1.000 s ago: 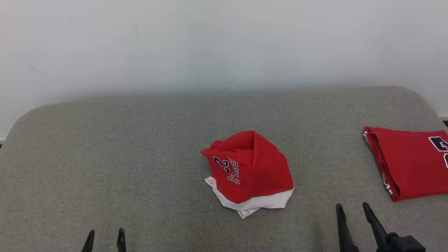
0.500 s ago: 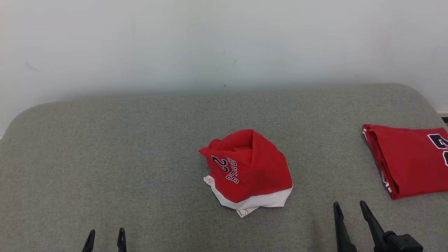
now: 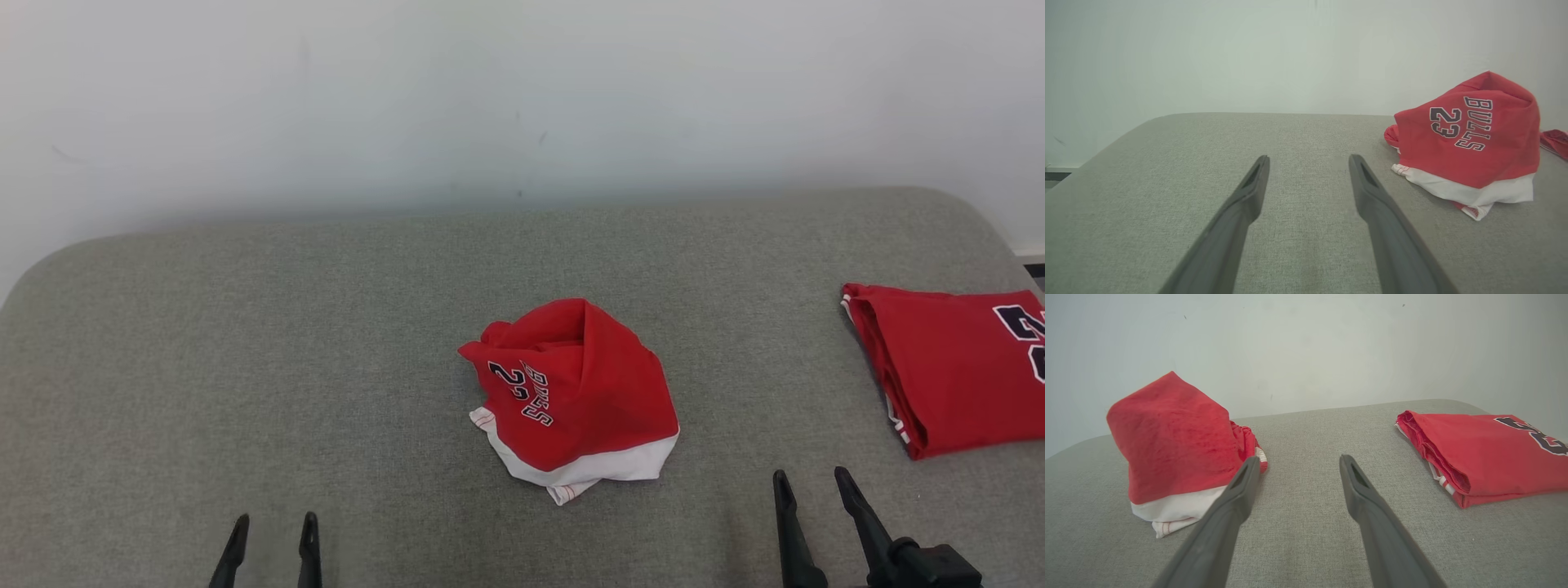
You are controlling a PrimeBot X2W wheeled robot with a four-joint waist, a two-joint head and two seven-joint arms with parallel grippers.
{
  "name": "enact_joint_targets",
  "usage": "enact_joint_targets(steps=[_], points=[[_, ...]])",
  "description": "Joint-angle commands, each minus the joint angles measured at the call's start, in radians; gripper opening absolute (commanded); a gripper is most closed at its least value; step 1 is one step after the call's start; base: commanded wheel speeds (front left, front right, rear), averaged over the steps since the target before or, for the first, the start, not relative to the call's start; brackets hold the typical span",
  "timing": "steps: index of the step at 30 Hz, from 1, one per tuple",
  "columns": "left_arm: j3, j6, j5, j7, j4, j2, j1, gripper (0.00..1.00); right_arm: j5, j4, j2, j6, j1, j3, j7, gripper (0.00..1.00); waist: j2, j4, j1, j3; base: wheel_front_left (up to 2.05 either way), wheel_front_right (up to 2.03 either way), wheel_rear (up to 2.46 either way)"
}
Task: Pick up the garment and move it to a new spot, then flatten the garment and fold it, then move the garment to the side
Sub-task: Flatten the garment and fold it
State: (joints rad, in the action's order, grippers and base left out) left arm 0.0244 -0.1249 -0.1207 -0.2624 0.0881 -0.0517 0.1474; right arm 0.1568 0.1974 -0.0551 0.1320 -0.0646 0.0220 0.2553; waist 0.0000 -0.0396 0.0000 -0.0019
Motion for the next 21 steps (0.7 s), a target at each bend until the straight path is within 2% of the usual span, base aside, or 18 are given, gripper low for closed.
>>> enact_joint_targets(steps=[1,7,14,21], points=[[-0.017,-0.007,-0.019,-0.003,0.01,0.002,-0.027,1.0,-0.006,0.001,0.002,-0.003,0.007,0.004,0.002,1.0,0.0,-0.008,0.0,0.004,0.0,0.0,0.0],[-0.105,-0.006,-0.057,-0.003,0.073,0.0,-0.089,1.0,-0.005,0.004,0.002,-0.003,0.019,0.021,0.002,1.0,0.0,-0.041,0.0,0.018,0.0,0.0,0.0],[-0.336,-0.005,-0.159,0.016,0.279,-0.059,-0.262,1.0,-0.007,0.0,0.0,-0.003,0.043,0.032,0.002,1.0,0.0,-0.13,0.0,0.061,0.0,0.0,0.0],[-0.429,-0.005,-0.201,0.007,0.397,-0.071,-0.387,1.0,0.0,0.001,0.001,-0.003,0.058,0.035,0.005,1.0,0.0,-0.211,0.0,0.096,0.0,0.0,0.0]])
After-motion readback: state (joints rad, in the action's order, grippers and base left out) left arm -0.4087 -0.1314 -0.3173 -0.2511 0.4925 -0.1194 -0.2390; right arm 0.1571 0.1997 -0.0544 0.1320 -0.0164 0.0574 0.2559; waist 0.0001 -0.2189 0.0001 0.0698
